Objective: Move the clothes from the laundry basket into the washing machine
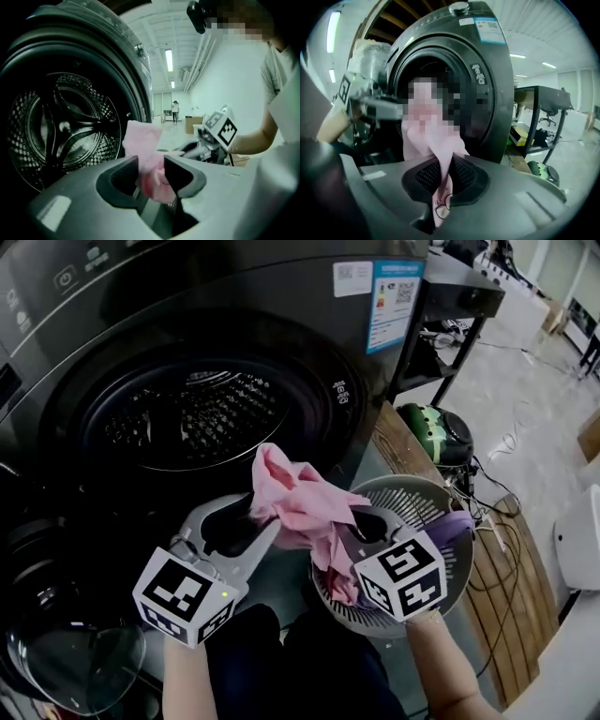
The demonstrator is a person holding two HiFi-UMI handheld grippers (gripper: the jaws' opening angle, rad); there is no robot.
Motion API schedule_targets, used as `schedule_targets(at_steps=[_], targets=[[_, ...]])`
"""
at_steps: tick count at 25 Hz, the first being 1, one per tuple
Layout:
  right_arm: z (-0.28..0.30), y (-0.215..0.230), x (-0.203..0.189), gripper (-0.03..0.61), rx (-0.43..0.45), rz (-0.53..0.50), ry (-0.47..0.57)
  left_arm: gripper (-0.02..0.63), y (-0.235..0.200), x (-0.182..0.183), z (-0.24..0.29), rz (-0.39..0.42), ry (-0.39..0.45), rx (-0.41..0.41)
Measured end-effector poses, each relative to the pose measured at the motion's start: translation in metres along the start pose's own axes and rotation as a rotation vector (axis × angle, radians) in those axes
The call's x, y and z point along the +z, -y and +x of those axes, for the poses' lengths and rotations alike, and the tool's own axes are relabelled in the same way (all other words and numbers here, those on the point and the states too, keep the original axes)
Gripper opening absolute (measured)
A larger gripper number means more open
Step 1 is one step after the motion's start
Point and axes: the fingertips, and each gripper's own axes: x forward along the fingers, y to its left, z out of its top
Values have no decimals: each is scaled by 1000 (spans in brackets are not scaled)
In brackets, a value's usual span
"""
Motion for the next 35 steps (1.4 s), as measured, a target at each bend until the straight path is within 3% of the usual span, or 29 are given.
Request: schedule_targets(at_steps=[3,6,8,12,14,16,18,22,27,33,35], targets=[[-11,-11,45,35,45,36,131,313,25,-20,10,-35,-30,-108],[-26,-29,91,35,92,31,256,365,47,-28,24,-42,-48,-167],[-35,-44,119,35,131,18,329,377,49,-26,30,-52,-35,-150],[-39,-76,156,35,220,31,425,379,23,-18,36,-129,36,-11],[-34,-89,163,35,255,49,446,344,10,-17,32,-133,51,44],[-27,-95,162,37,271,55,462,183,3,-21,28,-116,44,74],[-20,-93,154,38,265,51,470,118,-3,-30,25,-102,21,102],[-10,-83,128,57,231,45,445,83,-24,-45,15,-139,10,172],[9,-78,91,118,257,75,324,74,-74,-47,-2,-268,95,296],[19,-67,68,123,201,89,255,72,-149,-37,-22,-372,185,481],[21,-62,66,123,182,98,254,72,-176,-25,-28,-373,218,553]])
